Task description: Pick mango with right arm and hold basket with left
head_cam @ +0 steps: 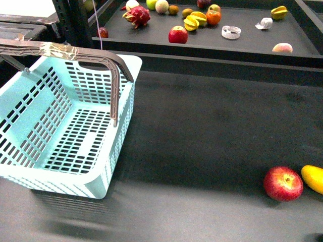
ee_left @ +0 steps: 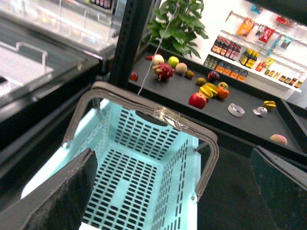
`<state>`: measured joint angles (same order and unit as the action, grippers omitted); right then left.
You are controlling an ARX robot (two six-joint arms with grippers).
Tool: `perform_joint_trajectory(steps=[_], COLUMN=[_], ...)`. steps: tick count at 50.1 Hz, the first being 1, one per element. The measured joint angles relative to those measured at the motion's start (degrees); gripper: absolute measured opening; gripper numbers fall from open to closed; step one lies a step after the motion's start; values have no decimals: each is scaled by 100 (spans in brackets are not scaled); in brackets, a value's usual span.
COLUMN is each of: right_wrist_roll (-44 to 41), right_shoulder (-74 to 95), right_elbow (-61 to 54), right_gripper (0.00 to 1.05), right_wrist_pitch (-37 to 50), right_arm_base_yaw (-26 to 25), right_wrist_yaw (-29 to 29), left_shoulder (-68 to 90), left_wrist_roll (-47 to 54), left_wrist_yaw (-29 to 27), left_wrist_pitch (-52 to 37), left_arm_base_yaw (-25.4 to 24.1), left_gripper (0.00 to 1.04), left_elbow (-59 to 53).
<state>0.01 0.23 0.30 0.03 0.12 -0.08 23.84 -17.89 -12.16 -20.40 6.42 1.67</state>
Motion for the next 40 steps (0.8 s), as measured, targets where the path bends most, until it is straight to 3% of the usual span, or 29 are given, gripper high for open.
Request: perform_joint_trajectory(steps=[13,26,40], right_wrist_roll=[0,0,0], right_shoulder=[0,0,0], right_elbow=[0,0,0], right_gripper=[96,96,96], right_wrist_pitch=[0,0,0], right_arm_base_yaw=[0,0,0], right_wrist_yaw=[0,0,0], left_shoulder=[5392,8111,9479], left_wrist_roll=[-1823,-2863,-3298], left_wrist_yaw=[28,326,393], left_wrist_pitch=[-2719,-2927,-2625], left_arm_base_yaw=[90,109,-76], left_gripper=[99,99,99], left_elbow=[1515,3368,4972])
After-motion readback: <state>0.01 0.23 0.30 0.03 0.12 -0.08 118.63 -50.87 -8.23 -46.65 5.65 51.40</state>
